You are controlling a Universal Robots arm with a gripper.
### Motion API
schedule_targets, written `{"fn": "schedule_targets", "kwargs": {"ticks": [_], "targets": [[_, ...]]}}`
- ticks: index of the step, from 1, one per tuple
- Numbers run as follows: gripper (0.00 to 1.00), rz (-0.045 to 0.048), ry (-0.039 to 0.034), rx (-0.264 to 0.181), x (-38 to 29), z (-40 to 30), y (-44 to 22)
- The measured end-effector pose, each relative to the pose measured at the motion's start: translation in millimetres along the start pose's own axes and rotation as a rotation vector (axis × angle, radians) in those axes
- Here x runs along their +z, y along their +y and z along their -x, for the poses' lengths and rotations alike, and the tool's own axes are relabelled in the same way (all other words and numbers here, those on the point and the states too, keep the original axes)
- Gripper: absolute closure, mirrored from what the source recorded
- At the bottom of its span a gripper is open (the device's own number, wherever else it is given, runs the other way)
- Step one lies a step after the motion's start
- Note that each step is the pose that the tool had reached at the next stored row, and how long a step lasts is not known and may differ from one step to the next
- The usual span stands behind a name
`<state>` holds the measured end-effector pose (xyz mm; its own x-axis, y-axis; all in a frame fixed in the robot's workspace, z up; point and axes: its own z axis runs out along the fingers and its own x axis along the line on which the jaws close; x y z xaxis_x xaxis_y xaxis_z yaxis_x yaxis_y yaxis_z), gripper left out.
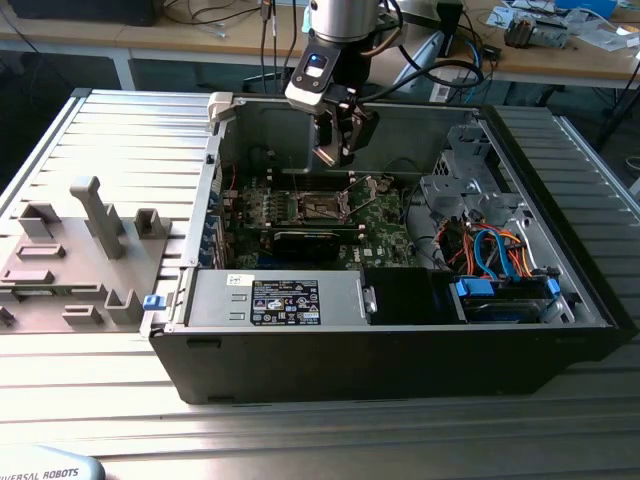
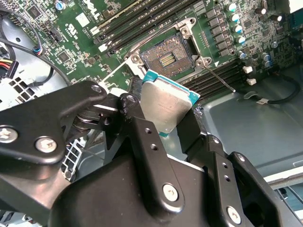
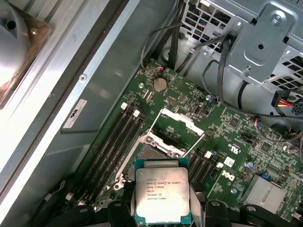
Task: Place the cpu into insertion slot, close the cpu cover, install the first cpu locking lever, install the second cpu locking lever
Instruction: 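Place the cpu into insertion slot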
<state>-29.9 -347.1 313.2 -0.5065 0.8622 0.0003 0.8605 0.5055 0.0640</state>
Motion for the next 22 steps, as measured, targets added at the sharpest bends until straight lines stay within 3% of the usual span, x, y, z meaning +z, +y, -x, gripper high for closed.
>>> {"fn": "schedule_targets", "kwargs": {"ticks": [22], "targets": [[0.46, 0.0001, -0.0009, 0.014, 0.6, 0.0, 0.0]]}}
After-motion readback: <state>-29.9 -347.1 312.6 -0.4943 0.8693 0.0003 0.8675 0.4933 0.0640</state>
